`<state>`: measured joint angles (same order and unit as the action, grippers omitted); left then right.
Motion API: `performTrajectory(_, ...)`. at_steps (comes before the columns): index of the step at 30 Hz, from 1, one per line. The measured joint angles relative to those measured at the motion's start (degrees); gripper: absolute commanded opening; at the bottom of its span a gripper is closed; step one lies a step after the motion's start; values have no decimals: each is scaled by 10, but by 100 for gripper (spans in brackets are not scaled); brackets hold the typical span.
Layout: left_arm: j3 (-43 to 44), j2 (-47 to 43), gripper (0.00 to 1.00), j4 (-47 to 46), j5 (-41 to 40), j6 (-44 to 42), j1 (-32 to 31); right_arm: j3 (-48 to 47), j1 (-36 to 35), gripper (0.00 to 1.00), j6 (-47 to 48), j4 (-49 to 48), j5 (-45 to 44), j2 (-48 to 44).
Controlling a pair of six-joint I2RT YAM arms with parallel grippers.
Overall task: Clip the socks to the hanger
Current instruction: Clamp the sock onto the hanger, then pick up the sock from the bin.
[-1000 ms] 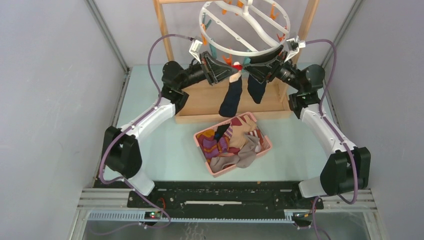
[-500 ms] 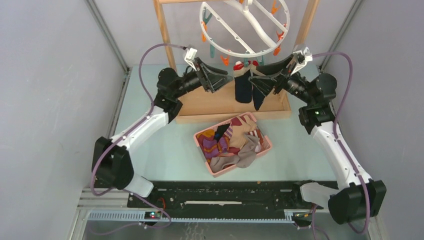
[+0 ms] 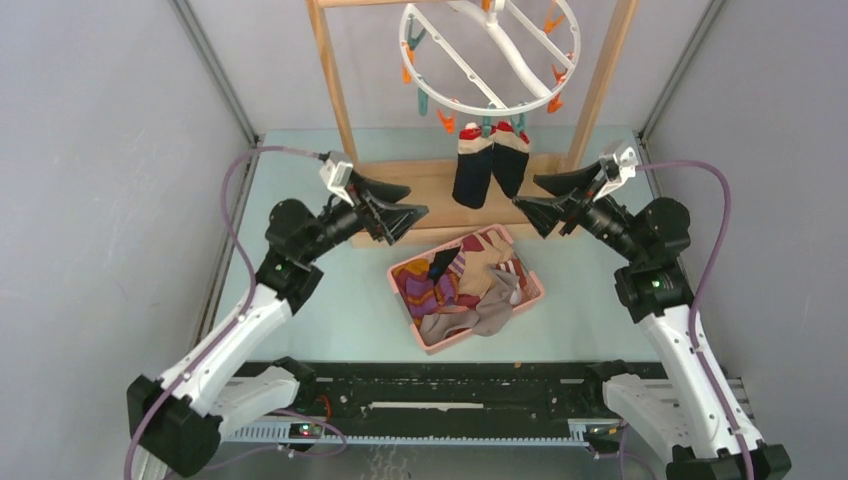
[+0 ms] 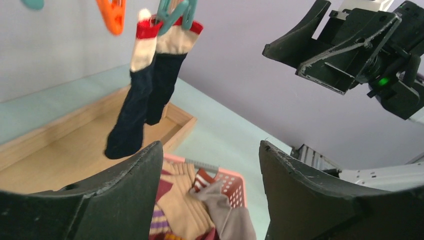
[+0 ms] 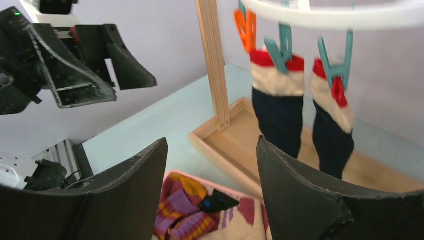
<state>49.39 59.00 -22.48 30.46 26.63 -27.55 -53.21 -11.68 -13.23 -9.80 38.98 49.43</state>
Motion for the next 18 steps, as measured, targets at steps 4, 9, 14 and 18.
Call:
performTrajectory(4, -69, -83, 81, 24, -18, -12, 0, 50, 0, 76, 5, 36, -19, -49)
performTrajectory(9, -153, -174, 87, 42, -35, -6, 0, 110, -1, 76, 5, 85, -41, -106)
performTrajectory(14, -229, -240, 99, 48, -62, 34, 0, 162, -2, 76, -3, 115, -60, -143)
performTrajectory(18, -264, -267, 100, 63, -101, 81, 0, 189, -16, 77, -16, 134, -86, -146)
